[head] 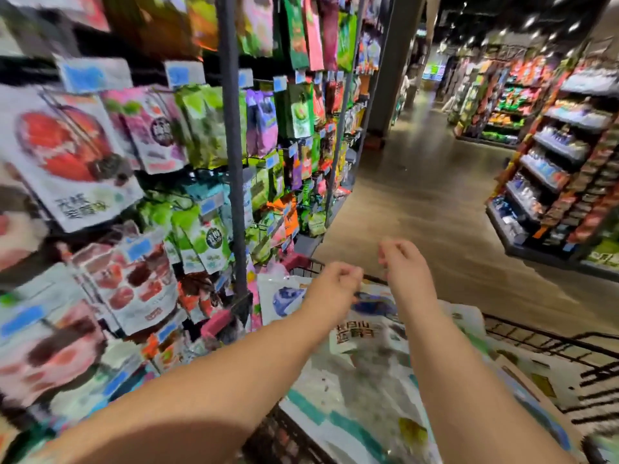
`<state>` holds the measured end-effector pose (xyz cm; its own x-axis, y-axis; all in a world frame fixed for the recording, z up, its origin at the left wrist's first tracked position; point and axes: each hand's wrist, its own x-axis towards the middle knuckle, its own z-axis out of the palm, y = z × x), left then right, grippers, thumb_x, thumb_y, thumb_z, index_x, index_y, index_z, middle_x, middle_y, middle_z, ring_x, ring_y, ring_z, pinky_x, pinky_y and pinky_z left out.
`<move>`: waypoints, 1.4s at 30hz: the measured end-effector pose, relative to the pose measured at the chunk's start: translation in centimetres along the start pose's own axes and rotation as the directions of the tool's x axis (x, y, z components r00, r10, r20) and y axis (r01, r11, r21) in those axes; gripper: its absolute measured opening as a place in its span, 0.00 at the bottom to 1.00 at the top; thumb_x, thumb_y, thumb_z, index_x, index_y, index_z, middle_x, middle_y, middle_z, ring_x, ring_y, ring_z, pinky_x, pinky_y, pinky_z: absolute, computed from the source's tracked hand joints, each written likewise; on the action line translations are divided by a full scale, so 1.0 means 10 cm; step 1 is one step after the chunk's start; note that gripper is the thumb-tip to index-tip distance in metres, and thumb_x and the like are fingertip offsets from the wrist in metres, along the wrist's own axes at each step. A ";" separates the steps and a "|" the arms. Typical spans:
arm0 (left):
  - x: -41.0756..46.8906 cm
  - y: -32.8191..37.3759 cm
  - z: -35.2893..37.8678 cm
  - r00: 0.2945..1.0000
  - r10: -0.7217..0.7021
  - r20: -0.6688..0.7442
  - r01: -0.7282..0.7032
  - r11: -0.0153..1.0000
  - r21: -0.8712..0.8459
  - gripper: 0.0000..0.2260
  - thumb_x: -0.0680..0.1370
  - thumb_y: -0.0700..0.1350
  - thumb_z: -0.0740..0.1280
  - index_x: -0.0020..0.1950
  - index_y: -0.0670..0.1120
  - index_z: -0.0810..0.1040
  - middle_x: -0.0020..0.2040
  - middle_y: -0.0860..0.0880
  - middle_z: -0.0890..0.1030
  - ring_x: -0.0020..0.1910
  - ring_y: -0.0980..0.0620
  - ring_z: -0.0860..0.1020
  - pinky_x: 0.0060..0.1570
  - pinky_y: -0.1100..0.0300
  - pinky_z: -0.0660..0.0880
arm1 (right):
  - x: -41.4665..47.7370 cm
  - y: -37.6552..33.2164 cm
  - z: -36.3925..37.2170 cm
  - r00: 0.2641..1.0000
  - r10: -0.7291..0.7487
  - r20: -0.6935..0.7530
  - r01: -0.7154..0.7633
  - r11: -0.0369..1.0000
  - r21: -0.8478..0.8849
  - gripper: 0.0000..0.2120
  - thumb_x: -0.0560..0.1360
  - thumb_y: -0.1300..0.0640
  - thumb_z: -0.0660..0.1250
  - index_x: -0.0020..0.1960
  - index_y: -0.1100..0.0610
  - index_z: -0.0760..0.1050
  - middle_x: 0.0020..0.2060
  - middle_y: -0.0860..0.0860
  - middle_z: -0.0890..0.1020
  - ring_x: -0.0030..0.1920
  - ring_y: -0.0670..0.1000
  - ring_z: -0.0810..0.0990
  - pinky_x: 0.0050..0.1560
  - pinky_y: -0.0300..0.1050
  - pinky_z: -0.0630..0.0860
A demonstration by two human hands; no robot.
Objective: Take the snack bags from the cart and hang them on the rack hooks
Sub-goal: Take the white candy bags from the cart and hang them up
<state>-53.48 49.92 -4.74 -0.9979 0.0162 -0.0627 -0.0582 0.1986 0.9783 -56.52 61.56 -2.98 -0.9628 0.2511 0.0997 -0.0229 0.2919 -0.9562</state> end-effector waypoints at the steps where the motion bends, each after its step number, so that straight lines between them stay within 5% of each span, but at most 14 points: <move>1: -0.01 0.02 -0.23 0.997 0.023 -0.080 -0.022 1.000 0.016 0.07 0.82 0.50 0.59 0.45 0.51 0.71 0.44 0.49 0.77 0.39 0.50 0.74 0.47 0.53 0.75 | -0.01 -0.14 0.18 0.999 -0.024 0.049 0.023 0.999 0.028 0.13 0.80 0.50 0.61 0.46 0.59 0.76 0.40 0.53 0.76 0.42 0.52 0.72 0.42 0.46 0.70; 6: -0.18 0.20 -1.34 0.918 0.051 -0.393 -0.059 0.998 -0.007 0.10 0.82 0.52 0.58 0.48 0.48 0.72 0.42 0.49 0.77 0.38 0.52 0.73 0.42 0.56 0.71 | -0.24 -0.87 1.13 0.934 -0.216 0.283 0.185 0.974 0.132 0.10 0.77 0.45 0.63 0.42 0.49 0.74 0.38 0.48 0.77 0.41 0.50 0.75 0.49 0.53 0.73; 11: -0.69 0.56 -2.41 0.747 0.174 -0.642 -0.154 0.984 0.088 0.12 0.83 0.52 0.56 0.49 0.46 0.72 0.38 0.53 0.75 0.35 0.55 0.73 0.40 0.59 0.71 | -0.78 -1.71 1.94 0.775 -0.439 0.455 0.383 0.899 0.215 0.08 0.80 0.49 0.61 0.45 0.50 0.75 0.44 0.46 0.78 0.51 0.52 0.78 0.55 0.52 0.74; 16: -1.39 0.88 -3.37 0.511 0.236 -0.826 -0.232 0.964 0.132 0.14 0.78 0.58 0.58 0.41 0.50 0.73 0.36 0.52 0.76 0.36 0.49 0.73 0.42 0.55 0.68 | -1.45 -2.57 2.52 0.616 -0.587 0.525 0.465 0.809 0.359 0.11 0.81 0.50 0.62 0.47 0.57 0.75 0.35 0.45 0.74 0.44 0.50 0.74 0.44 0.43 0.66; 23: -2.18 1.20 -4.12 0.193 0.332 -0.923 -0.221 0.932 0.289 0.13 0.79 0.56 0.60 0.40 0.49 0.72 0.38 0.50 0.78 0.42 0.49 0.74 0.46 0.53 0.70 | -2.05 -3.28 3.01 0.490 -0.638 0.595 0.439 0.770 0.464 0.12 0.80 0.46 0.61 0.40 0.49 0.71 0.38 0.48 0.75 0.46 0.53 0.73 0.50 0.49 0.70; 27: -2.61 1.35 -4.33 -0.097 0.450 -0.888 0.004 0.892 0.452 0.08 0.79 0.51 0.63 0.49 0.47 0.73 0.52 0.45 0.79 0.53 0.46 0.75 0.54 0.56 0.66 | -2.33 -3.56 3.15 0.414 -0.639 0.648 0.421 0.766 0.486 0.09 0.80 0.46 0.60 0.49 0.51 0.72 0.47 0.51 0.77 0.53 0.56 0.75 0.60 0.54 0.73; 30: -2.84 1.36 -4.53 -0.275 0.489 -0.827 0.182 0.872 0.455 0.17 0.77 0.51 0.67 0.60 0.43 0.72 0.62 0.44 0.74 0.65 0.43 0.68 0.63 0.57 0.56 | -2.51 -3.70 3.27 0.367 -0.612 0.701 0.347 0.789 0.507 0.11 0.80 0.47 0.61 0.56 0.52 0.73 0.56 0.53 0.77 0.56 0.54 0.74 0.64 0.55 0.72; 32: -2.95 1.35 -4.66 -0.292 0.469 -0.834 0.192 0.883 0.429 0.21 0.76 0.51 0.68 0.64 0.42 0.69 0.65 0.43 0.71 0.67 0.43 0.65 0.65 0.56 0.56 | -2.63 -3.77 3.33 0.331 -0.570 0.752 0.288 0.820 0.495 0.14 0.81 0.48 0.60 0.60 0.56 0.73 0.58 0.54 0.76 0.56 0.54 0.74 0.64 0.55 0.71; 36: -3.03 1.33 -4.87 -0.153 0.363 -0.919 0.139 0.929 0.344 0.28 0.76 0.55 0.67 0.70 0.45 0.62 0.68 0.44 0.69 0.67 0.43 0.69 0.63 0.54 0.65 | -2.71 -3.82 3.51 0.319 -0.543 0.777 0.240 0.839 0.488 0.10 0.81 0.49 0.60 0.52 0.55 0.74 0.60 0.55 0.77 0.56 0.56 0.74 0.65 0.58 0.71; 39: -3.02 1.36 -4.95 -0.071 0.298 -0.952 0.106 0.951 0.290 0.27 0.77 0.55 0.66 0.71 0.45 0.62 0.67 0.46 0.71 0.64 0.44 0.72 0.58 0.58 0.67 | -2.71 -3.86 3.64 0.342 -0.506 0.792 0.205 0.862 0.463 0.22 0.80 0.45 0.61 0.69 0.56 0.69 0.66 0.54 0.73 0.56 0.53 0.70 0.64 0.58 0.71; 42: -2.99 1.39 -5.01 -0.025 0.268 -0.963 0.081 0.961 0.265 0.20 0.78 0.55 0.64 0.64 0.43 0.73 0.60 0.45 0.78 0.57 0.44 0.77 0.52 0.57 0.71 | -2.66 -3.89 3.75 0.331 -0.478 0.813 0.207 0.878 0.432 0.23 0.81 0.44 0.59 0.71 0.56 0.68 0.63 0.52 0.75 0.56 0.53 0.71 0.60 0.56 0.72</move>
<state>-25.88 3.15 20.66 -0.0175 -0.8910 0.4537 -0.1290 0.4520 0.8826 -40.14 8.97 21.25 -0.5271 -0.8069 0.2667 -0.3355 -0.0908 -0.9377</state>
